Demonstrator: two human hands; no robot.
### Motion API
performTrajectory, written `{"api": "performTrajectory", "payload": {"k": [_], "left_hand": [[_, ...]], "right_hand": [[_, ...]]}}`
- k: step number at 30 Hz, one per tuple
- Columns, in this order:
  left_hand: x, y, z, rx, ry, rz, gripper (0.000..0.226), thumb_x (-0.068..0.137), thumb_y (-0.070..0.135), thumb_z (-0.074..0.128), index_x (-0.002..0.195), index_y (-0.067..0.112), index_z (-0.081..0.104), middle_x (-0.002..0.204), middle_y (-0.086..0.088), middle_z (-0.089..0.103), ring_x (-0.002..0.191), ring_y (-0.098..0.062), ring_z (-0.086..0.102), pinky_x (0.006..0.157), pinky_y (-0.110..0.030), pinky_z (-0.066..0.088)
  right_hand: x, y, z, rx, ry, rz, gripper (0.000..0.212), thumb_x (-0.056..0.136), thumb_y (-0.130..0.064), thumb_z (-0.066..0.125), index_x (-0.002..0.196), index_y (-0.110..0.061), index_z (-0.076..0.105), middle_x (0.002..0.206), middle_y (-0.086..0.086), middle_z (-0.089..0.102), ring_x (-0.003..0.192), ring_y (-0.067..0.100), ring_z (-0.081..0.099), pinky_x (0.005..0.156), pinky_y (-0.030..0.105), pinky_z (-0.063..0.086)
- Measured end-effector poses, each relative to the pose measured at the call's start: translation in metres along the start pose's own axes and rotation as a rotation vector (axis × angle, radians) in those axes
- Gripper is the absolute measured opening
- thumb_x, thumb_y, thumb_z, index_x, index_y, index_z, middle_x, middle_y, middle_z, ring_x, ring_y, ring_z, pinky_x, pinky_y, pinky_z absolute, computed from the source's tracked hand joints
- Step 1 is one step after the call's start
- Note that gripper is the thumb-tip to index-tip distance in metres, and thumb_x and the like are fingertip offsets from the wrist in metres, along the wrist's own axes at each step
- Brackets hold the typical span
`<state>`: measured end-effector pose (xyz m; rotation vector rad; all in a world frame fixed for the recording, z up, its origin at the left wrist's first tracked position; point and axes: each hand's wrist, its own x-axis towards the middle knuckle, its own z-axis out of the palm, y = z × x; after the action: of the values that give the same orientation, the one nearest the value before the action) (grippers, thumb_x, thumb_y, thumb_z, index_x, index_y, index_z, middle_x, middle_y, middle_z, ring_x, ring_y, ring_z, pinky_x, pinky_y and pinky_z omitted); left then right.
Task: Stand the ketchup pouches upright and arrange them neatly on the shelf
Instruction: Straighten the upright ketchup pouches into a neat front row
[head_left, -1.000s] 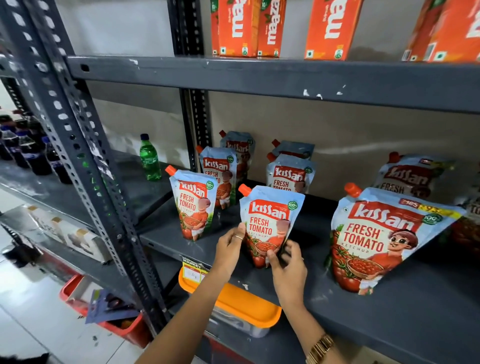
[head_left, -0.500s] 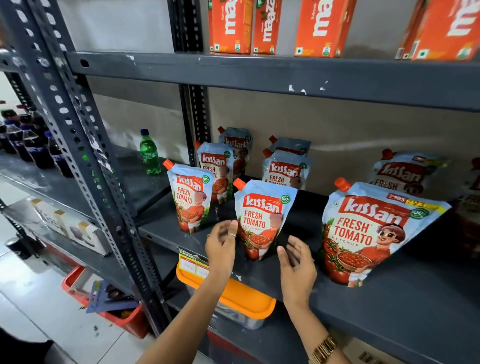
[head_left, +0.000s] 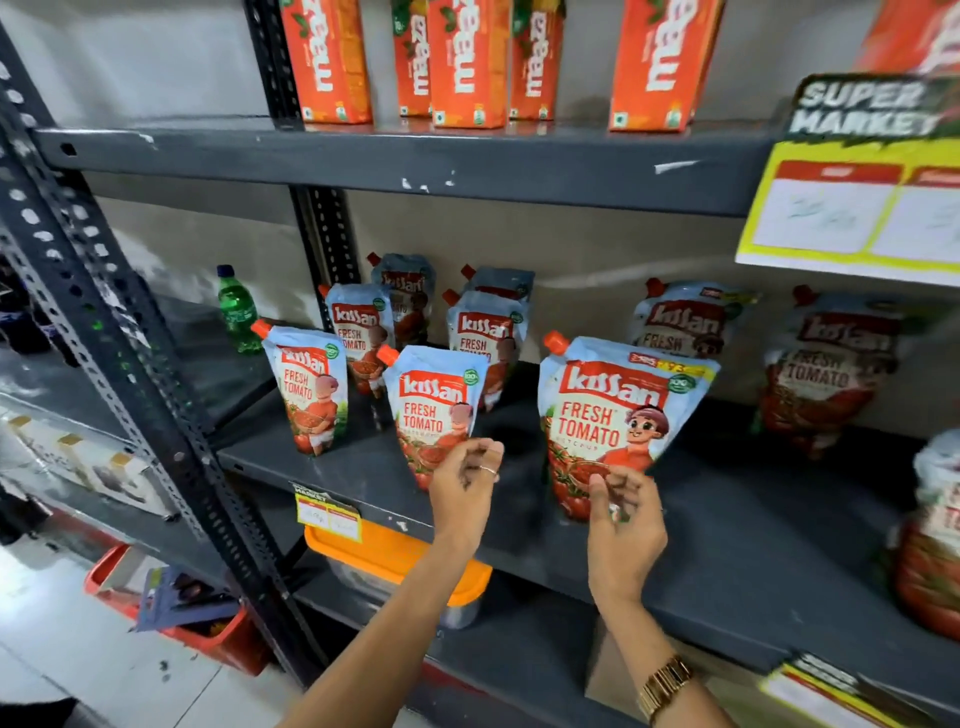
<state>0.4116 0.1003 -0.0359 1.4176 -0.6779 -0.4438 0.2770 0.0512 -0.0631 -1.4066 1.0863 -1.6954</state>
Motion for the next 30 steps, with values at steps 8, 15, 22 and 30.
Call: {"api": "performTrajectory", "payload": {"k": [8, 15, 22, 30], "left_hand": [[-0.016, -0.010, 0.048, 0.063, -0.309, -0.216, 0.061, 0.084, 0.033, 0.061, 0.139, 0.020, 0.036, 0.126, 0.010, 0.043, 0.115, -0.007, 0.044, 0.096, -0.024, 0.037], [-0.028, -0.009, 0.059, 0.093, -0.397, -0.193, 0.060, 0.086, 0.031, 0.059, 0.140, 0.025, 0.033, 0.144, 0.000, 0.042, 0.117, -0.006, 0.042, 0.099, -0.026, 0.037], [-0.038, -0.005, 0.061, 0.157, -0.447, -0.192, 0.058, 0.088, 0.030, 0.057, 0.140, 0.025, 0.033, 0.131, 0.011, 0.042, 0.111, 0.001, 0.036, 0.095, -0.019, 0.031], [-0.073, -0.011, 0.093, 0.176, -0.392, -0.158, 0.056, 0.088, 0.023, 0.058, 0.138, 0.020, 0.035, 0.122, 0.011, 0.043, 0.099, 0.003, 0.049, 0.070, 0.007, 0.040]], "right_hand": [[0.029, 0.016, -0.030, -0.153, -0.101, 0.107, 0.059, 0.068, -0.027, 0.078, 0.114, -0.012, 0.044, 0.110, 0.000, 0.044, 0.095, 0.017, 0.050, 0.081, 0.031, 0.046], [0.037, 0.022, -0.039, -0.258, -0.394, 0.178, 0.045, 0.081, -0.023, 0.067, 0.119, -0.010, 0.048, 0.115, 0.009, 0.058, 0.105, 0.024, 0.053, 0.088, 0.039, 0.047], [0.051, 0.021, -0.067, -0.305, -0.419, 0.169, 0.020, 0.085, -0.014, 0.061, 0.102, -0.007, 0.054, 0.096, 0.004, 0.062, 0.089, 0.017, 0.056, 0.076, 0.028, 0.045], [0.053, 0.023, -0.107, -0.311, -0.361, 0.122, 0.021, 0.087, -0.013, 0.059, 0.106, -0.006, 0.053, 0.092, -0.004, 0.056, 0.084, 0.011, 0.053, 0.073, 0.021, 0.041]]}}
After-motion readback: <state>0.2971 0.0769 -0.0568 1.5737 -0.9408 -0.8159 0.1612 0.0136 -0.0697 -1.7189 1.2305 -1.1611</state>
